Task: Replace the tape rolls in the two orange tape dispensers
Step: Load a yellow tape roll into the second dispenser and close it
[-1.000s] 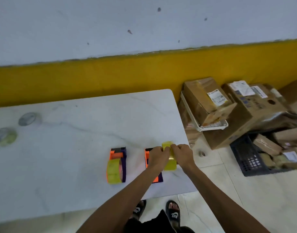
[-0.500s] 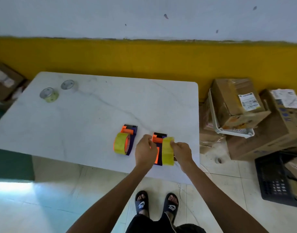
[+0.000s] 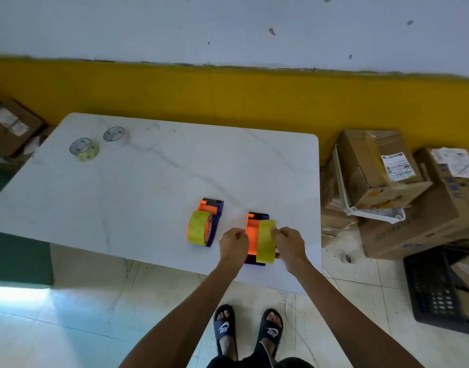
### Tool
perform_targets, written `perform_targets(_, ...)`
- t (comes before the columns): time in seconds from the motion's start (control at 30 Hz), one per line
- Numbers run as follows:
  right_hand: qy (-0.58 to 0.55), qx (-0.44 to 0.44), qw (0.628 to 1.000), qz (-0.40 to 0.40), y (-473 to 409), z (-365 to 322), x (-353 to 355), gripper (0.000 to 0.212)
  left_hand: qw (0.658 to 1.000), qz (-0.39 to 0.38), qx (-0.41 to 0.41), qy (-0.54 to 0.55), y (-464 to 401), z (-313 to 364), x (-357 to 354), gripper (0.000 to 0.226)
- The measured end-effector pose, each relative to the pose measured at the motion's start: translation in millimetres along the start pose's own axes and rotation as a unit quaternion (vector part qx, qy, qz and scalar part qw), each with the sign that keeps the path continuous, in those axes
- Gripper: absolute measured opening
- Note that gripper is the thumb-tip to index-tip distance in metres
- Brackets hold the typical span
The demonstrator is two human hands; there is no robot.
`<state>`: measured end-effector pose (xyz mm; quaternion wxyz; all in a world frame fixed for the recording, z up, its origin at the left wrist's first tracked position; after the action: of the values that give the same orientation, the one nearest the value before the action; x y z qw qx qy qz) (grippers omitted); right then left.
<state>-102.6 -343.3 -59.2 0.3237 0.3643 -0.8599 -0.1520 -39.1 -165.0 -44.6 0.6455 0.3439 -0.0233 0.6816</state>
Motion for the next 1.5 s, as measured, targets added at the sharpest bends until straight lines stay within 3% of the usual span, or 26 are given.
perform_targets(0.23,0.012,0.015,1.0,0.01,10.4,-11.9,-21.0,0.037,0.999,-0.036,0.016,0.021,0.7,-0.3,-8.3,0.016)
perform_targets(0.37,0.022,-0.021,1.0,0.001,15.9,-2.9,-30.8,0.03,0.998,-0.041,-0.036,-0.032,-4.5,-6.1,-5.6,0.027)
perform_targets(0.43,0.051,0.013,0.999,0.001,13.1,-13.1,-31.1,0.026,0.996,-0.041,-0.061,-0.045,-6.6,-6.4,-4.1,0.03)
perform_targets(0.53,0.107,0.129,0.986,0.015,-0.4,-48.1,-28.6,0.01,0.994,-0.042,-0.083,-0.062,-9.9,-4.1,-4.3,0.034)
perform_targets(0.63,0.204,0.203,0.957,-0.038,-19.5,-74.3,-47.1,0.019,0.991,-0.047,-0.101,-0.073,-11.7,-3.0,-5.8,0.036)
perform_targets(0.73,0.358,0.186,0.902,-0.151,-37.5,-70.3,-77.0,0.025,0.99,-0.045,-0.115,-0.069,-12.5,-4.0,-4.4,0.037)
perform_targets(0.9,0.397,0.245,0.843,-0.267,-44.3,-76.9,-96.6,0.025,0.991,-0.037,-0.112,-0.055,-11.8,-5.0,-4.7,0.038)
perform_targets(1.23,0.361,0.387,0.823,-0.207,-52.1,-87.9,-100.7,0.027,0.991,-0.035,-0.094,-0.094,-10.8,-3.7,-9.9,0.043)
perform_targets(1.5,0.433,0.373,0.802,-0.172,-64.5,-77.4,-107.8,0.021,0.974,-0.051,-0.094,-0.201,-2.7,6.5,-13.6,0.052)
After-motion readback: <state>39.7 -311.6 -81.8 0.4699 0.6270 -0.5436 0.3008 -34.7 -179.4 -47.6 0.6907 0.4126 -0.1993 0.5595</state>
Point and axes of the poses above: each hand's wrist, its own y-axis away from the middle knuckle, its own x-axis out of the back of the hand, z = x × y, the point moved 10 cm from there along -y, towards the middle knuckle, and after that the axes turned 13 degrees about z, right-handed, at the moved point
